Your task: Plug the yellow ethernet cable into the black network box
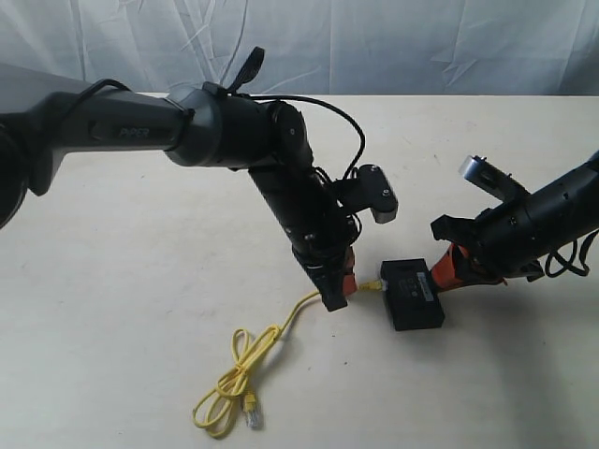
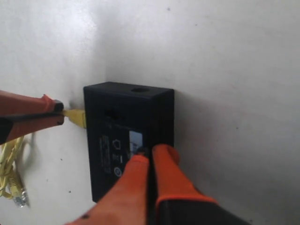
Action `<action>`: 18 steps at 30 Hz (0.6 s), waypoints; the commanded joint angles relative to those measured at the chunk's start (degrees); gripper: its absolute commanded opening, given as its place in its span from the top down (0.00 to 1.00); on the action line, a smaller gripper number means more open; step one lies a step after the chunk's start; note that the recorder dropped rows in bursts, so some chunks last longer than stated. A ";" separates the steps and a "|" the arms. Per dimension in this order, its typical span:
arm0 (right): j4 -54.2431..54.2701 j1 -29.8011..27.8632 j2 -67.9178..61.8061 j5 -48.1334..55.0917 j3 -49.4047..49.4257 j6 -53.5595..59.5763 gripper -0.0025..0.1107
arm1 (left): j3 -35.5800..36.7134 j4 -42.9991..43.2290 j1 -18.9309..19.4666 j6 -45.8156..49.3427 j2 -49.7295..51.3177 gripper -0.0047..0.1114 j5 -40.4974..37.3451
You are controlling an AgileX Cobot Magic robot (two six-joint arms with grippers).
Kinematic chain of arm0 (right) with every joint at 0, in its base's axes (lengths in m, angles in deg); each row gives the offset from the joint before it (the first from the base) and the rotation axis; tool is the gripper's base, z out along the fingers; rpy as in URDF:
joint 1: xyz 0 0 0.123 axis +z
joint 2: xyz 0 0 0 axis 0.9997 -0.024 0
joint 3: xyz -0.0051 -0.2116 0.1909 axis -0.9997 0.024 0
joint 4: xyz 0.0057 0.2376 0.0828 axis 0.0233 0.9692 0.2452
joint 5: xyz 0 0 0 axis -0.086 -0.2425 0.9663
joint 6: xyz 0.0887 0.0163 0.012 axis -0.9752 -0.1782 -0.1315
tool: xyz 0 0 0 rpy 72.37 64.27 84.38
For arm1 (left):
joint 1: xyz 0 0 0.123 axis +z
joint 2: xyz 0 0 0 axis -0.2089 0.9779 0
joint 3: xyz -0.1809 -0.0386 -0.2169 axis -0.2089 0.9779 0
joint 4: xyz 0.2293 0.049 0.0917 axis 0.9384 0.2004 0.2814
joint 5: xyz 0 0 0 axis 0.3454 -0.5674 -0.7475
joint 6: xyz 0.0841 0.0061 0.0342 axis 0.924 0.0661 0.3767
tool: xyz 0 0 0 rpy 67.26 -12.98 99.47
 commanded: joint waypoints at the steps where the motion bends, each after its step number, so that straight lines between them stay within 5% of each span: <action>1: -0.23 0.04 -0.81 -0.82 0.09 0.47 0.98 | -0.12 -3.81 -0.31 0.78 -0.02 0.96 1.08; 18: 0.90 3.28 -0.81 -1.39 0.09 1.99 0.98 | -0.12 -3.45 -0.31 1.14 -0.02 0.96 1.20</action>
